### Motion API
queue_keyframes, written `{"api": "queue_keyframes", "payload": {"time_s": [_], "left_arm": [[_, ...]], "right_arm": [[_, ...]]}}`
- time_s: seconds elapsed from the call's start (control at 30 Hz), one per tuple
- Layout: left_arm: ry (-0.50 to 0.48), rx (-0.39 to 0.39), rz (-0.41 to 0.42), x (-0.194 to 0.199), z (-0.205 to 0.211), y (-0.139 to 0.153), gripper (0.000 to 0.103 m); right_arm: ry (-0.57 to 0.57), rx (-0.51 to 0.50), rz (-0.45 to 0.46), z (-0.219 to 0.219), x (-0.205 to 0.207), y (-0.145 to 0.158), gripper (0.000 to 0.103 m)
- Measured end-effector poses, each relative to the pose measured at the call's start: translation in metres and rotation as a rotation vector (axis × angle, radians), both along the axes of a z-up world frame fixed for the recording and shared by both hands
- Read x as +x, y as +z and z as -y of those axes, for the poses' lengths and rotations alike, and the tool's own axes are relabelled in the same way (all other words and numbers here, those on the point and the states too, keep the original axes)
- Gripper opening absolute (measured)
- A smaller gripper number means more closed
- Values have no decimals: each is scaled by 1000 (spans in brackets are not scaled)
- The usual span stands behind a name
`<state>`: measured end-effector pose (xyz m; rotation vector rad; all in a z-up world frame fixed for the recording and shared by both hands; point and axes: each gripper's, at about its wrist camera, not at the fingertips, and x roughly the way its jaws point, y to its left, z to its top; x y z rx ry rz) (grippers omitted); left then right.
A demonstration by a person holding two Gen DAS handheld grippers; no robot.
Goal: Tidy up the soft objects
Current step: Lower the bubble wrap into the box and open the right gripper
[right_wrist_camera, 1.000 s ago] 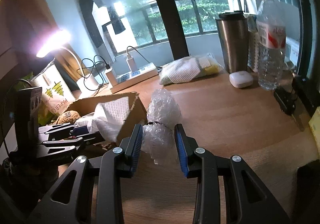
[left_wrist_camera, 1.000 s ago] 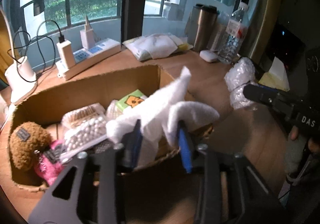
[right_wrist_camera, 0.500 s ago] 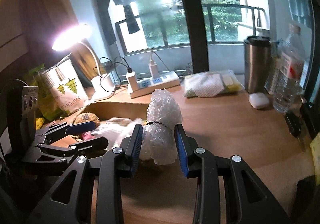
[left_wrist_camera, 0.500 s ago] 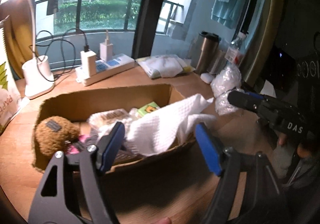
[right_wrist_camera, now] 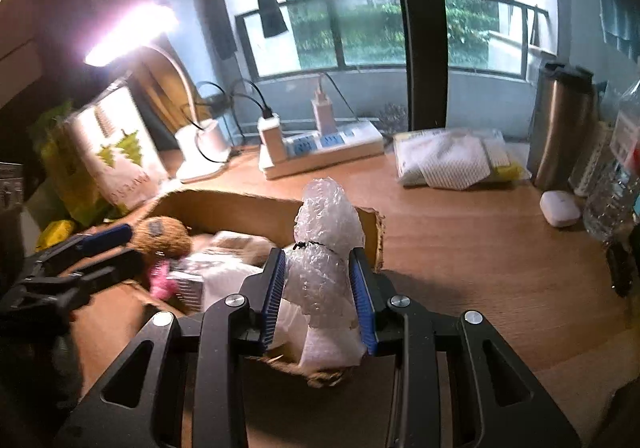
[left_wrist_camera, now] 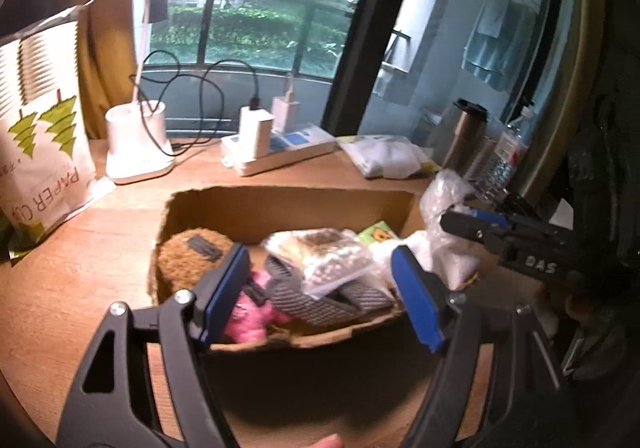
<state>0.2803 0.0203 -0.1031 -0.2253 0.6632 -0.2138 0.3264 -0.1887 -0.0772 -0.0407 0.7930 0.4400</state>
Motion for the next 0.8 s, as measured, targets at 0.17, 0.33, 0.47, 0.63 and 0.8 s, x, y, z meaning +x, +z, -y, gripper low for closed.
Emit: {"api": "queue_keyframes", "payload": {"time_s": [0.17, 0.33, 0.47, 0.63, 0.8], "left_arm": [[1, -7, -6, 5, -3, -5, 75], [-8, -1, -14, 10, 1, -9, 75], [-11, 2, -18, 11, 3, -10, 75], [-5, 4, -12, 9, 3, -7, 75], [-1, 11, 11, 2, 4, 0, 75]], "right_arm": [[-12, -72, -15, -6, 12, -20, 35], [-1, -113, 3, -12, 13, -29, 35], [3, -148, 17, -18, 13, -31, 35], [3, -164, 25, -20, 11, -30, 40], [11, -133, 46, -20, 3, -19, 64]]}}
